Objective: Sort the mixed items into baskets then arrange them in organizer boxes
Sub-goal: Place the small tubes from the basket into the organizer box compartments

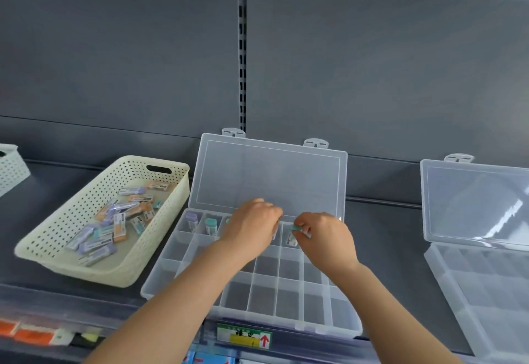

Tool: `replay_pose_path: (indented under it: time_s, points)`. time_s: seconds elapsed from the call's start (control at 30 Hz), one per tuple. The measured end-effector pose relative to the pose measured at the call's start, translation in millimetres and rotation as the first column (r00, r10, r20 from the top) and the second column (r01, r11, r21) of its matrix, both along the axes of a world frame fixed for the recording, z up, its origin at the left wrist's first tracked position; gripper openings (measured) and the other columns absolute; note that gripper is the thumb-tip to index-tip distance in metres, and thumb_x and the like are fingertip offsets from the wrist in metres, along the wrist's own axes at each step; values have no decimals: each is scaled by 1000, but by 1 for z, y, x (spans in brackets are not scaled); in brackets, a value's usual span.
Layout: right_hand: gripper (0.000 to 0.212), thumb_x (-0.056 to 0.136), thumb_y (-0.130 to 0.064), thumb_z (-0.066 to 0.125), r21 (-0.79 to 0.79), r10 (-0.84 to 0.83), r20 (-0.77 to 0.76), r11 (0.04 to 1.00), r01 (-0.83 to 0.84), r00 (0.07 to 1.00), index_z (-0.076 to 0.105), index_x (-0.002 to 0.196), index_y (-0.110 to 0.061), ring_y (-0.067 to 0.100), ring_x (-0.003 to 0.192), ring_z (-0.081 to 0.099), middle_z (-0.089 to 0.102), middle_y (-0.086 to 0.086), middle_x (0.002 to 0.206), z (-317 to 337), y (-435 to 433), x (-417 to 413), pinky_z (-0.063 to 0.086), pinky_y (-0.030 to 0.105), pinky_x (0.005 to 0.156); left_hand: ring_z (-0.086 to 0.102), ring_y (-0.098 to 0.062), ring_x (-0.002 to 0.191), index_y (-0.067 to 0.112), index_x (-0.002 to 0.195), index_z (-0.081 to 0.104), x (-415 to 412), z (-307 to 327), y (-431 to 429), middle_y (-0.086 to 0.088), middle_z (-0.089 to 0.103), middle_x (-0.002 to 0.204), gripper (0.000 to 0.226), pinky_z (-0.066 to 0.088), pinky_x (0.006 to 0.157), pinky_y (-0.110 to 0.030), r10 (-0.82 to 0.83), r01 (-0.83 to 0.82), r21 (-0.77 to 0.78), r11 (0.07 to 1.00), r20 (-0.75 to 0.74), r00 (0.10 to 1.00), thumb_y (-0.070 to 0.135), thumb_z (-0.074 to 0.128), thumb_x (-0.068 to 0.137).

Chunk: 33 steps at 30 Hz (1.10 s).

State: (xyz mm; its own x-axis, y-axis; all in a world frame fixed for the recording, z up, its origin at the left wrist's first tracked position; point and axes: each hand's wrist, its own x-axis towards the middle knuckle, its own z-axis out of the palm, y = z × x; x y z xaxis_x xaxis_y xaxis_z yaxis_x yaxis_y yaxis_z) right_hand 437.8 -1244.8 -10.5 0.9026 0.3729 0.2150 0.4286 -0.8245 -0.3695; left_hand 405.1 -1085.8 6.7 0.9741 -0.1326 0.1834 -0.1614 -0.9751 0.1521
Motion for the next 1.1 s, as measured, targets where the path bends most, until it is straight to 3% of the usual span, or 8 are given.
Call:
replay_pose_path:
  time_s: [0.2,0.47,0.67,0.8,0.9,1.1]
  points:
    - [19,92,-25,55,-79,41,-12,996,-42,999,69,105,-23,17,100,55,68,-3,101,-10,2,6,49,33,79,55,-21,85,15,90,66,5,-11,2,-2,69,92,14,37,70,-28,-38,39,21,999,-15,999,7,55,90]
    - [17,90,-26,59,-82,68,30,995,-65,997,69,103,-22,16,100,51,66,-4,100,-14,2,6,48,29,71,53,-17,86,19,95,67,8,-22,6,1,69,94,9,34,71,-25,-28,28,-16,999,4,1000,15,60,91]
    - [23,87,-27,60,-67,85,41,994,-82,996,67,108,-24,16,99,51,66,-5,102,-15,-2,5,49,28,75,56,-20,100,20,116,64,10,-22,8,2,67,109,25,42,88,-33,-54,53,23,998,17,998,22,59,92]
    - [30,86,-30,59,-24,102,47,995,-101,994,65,115,-25,15,100,53,66,-6,102,-11,-1,3,50,28,75,55,-17,100,21,117,63,4,-17,10,4,65,108,26,39,86,-30,-37,37,3,999,47,998,29,58,93]
    - [28,87,-29,60,-5,135,77,991,-135,988,66,113,-23,17,100,54,67,-4,101,-7,6,2,46,26,71,54,-16,102,23,119,64,-8,-9,21,6,65,111,28,40,88,-31,6,-4,-25,1000,74,997,28,58,93]
    - [26,87,-26,60,19,287,86,957,-290,954,67,111,-19,23,101,55,67,1,104,7,48,-8,49,33,82,56,-16,101,24,113,68,-53,10,73,6,67,108,24,44,88,-33,219,-219,-19,976,130,967,22,53,93]
